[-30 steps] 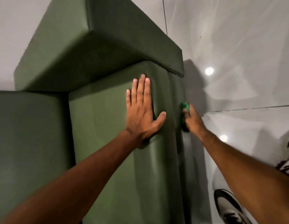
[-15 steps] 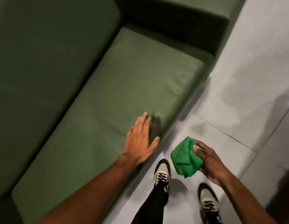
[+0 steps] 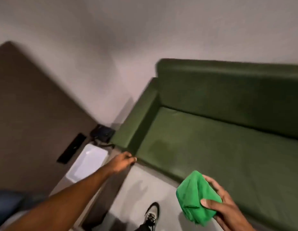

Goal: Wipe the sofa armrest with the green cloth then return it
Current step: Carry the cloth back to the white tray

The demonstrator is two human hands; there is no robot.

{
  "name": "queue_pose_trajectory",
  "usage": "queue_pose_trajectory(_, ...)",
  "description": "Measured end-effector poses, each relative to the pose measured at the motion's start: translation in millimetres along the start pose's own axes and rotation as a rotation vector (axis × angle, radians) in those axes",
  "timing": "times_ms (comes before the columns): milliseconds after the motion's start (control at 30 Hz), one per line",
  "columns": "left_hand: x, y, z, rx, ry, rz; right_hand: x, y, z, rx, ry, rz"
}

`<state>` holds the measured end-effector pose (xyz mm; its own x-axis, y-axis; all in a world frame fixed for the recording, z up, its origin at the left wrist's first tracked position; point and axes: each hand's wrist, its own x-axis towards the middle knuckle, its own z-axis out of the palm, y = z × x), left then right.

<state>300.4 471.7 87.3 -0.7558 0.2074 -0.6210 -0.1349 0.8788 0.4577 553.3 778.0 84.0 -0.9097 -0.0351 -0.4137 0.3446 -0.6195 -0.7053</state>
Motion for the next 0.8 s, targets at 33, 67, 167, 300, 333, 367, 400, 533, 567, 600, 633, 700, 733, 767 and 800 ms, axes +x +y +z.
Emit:
queue_pose_trajectory(33, -6.8, -20.6, -31.5, -0.180, 0.036, -0.067, 22.3, -4.9, 30.9, -0.053, -0.046, 0.029)
queue_pose_trajectory(67, -11.5, -42.4, -60.8, -0.361, 0.057, -0.161, 45.1, -7.6, 61.8, -0.105, -0.093, 0.056)
queue_pose_trajectory(167, -6.5, -124.5, -126.8, -0.771, 0.122, -0.363, 120.8, 8.7, 147.3, -0.226, -0.159, 0.109)
queue_pose_trajectory(300, 26.6, -242.8, -173.0, -1.038, 0.215, -0.431, 240.1, 75.3, 250.0, -0.266, -0.002, 0.175)
queue_pose_trajectory(333, 39.0, -270.0, -179.7, -1.073, 0.222, -0.452, 271.1, 95.9, 273.4, -0.274, 0.023, 0.198)
queue_pose_trajectory(367, 51.2, -296.9, -184.7, -1.096, 0.227, -0.482, 302.1, 118.0, 294.9, -0.284, 0.041, 0.220)
queue_pose_trajectory(400, 64.2, -324.0, -188.8, -1.114, 0.235, -0.509, 332.2, 139.5, 315.2, -0.298, 0.058, 0.242)
queue_pose_trajectory(533, 109.8, -410.4, -199.6, -1.183, 0.229, -0.614, 442.8, 229.2, 373.4, -0.415, 0.115, 0.288)
queue_pose_trajectory(567, 122.8, -429.1, -200.0, -1.209, 0.220, -0.637, 469.2, 253.7, 382.1, -0.448, 0.139, 0.306)
queue_pose_trajectory(600, 133.0, -442.7, -199.4, -1.232, 0.219, -0.654, 491.2, 273.7, 385.9, -0.485, 0.151, 0.317)
queue_pose_trajectory(633, 146.9, -460.6, -196.6, -1.262, 0.215, -0.665, 516.2, 298.5, 388.7, -0.532, 0.157, 0.336)
queue_pose_trajectory(700, 174.2, -492.6, -187.0, -1.301, 0.213, -0.667, 566.8, 348.3, 389.4, -0.642, 0.147, 0.355)
queue_pose_trajectory(733, 186.6, -506.4, -180.4, -1.321, 0.210, -0.659, 591.7, 373.8, 387.7, -0.705, 0.136, 0.352)
queue_pose_trajectory(767, 195.7, -514.8, -175.6, -1.336, 0.202, -0.647, 612.5, 391.8, 387.0, -0.794, 0.137, 0.338)
queue_pose_trajectory(800, 207.2, -527.9, -166.3, -1.349, 0.194, -0.645, 632.5, 415.0, 384.7, -0.888, 0.133, 0.302)
